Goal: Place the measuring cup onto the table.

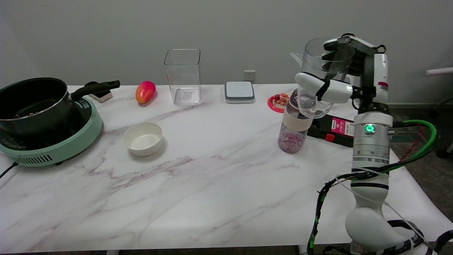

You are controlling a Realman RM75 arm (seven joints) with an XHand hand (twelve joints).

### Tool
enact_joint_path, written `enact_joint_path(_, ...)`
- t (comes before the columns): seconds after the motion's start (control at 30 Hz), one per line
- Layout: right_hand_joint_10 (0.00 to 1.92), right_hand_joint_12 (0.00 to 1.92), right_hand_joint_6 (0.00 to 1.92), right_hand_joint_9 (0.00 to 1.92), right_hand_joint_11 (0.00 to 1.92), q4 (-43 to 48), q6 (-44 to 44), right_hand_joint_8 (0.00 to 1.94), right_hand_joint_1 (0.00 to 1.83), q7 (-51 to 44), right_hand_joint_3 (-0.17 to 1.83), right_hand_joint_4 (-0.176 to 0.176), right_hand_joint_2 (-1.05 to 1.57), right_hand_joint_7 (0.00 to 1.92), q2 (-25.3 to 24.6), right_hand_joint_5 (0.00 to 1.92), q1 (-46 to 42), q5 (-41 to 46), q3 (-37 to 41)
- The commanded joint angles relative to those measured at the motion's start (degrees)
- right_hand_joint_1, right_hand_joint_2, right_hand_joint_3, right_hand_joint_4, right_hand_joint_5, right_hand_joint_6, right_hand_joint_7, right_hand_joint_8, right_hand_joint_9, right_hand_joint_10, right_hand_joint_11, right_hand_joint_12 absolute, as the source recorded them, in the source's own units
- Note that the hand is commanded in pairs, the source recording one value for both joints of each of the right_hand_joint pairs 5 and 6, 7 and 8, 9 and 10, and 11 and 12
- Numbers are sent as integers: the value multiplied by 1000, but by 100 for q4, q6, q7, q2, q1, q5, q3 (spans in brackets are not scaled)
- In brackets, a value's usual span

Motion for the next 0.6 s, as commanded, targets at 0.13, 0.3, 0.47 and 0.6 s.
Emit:
enact_joint_path(0.13,1664,1447,1920,1664,1447,-563,-1466,1750,1220,1770,492,0,1486,1750,366,1920,1389,849,-444)
enact_joint_path(0.3,1662,1447,1910,1662,1447,-435,-1909,1747,1224,2440,485,0,1479,1747,433,1910,1616,833,-387)
enact_joint_path(0.47,1656,1423,1893,1656,1423,-576,-2397,1738,1231,2440,496,0,1462,1738,590,1893,1780,666,-187)
enact_joint_path(0.6,1644,1413,1887,1644,1413,-972,-2771,1729,1259,2658,532,0,1409,1729,615,1887,2040,644,-355)
